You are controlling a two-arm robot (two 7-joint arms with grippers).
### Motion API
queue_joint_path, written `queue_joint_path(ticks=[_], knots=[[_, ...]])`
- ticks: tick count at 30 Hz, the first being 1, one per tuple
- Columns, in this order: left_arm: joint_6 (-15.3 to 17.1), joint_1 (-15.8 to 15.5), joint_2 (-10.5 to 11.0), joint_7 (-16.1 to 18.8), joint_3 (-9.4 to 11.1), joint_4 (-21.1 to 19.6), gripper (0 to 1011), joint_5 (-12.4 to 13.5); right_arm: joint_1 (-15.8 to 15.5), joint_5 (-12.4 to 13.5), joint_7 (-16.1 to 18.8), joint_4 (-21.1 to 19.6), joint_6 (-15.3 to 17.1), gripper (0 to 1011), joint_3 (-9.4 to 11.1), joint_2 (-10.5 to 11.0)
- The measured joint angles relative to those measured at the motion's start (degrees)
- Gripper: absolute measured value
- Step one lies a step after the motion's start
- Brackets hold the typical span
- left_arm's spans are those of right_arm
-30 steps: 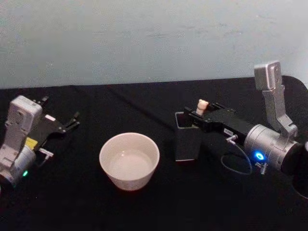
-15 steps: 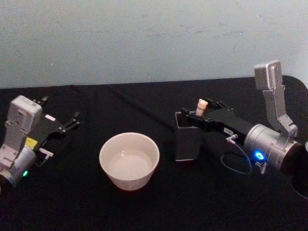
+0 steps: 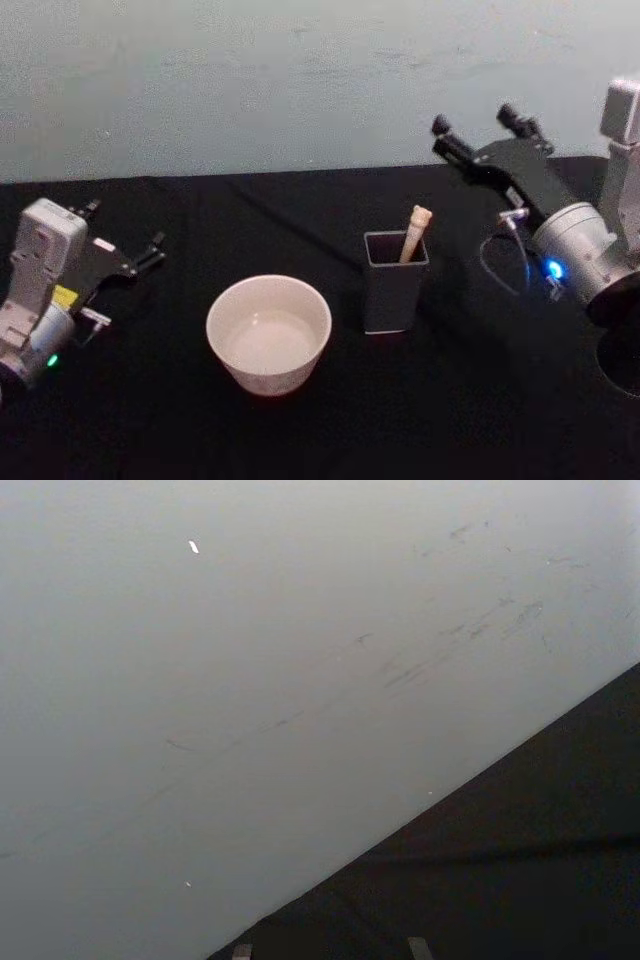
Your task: Pick up the stirring spoon with one hand, stir inside the cup, then place it back in its original position.
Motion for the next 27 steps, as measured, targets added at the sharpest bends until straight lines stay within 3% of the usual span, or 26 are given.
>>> queue_joint_path(ticks=[4,16,20,27], knots=[[0.00,0.00,0.00,0.00,0.00,0.00,1001,0.00,-0.29,-2.44,-3.68,1.04,-0.11,1003,1.37,-1.32],[0.00,0.00,0.00,0.00,0.00,0.00,1001,0.00,-2.69,-7.80,-7.13,7.53,0.98,1002,1.30,-2.59],[0.00,0.00,0.00,0.00,0.00,0.00,1002,0.00,-3.23,-9.58,-7.59,10.61,0.35,1003,0.74,-3.29],[0.00,0.00,0.00,0.00,0.00,0.00,1001,0.00,-3.08,-10.50,-7.38,13.16,0.15,1003,0.99,-4.57]])
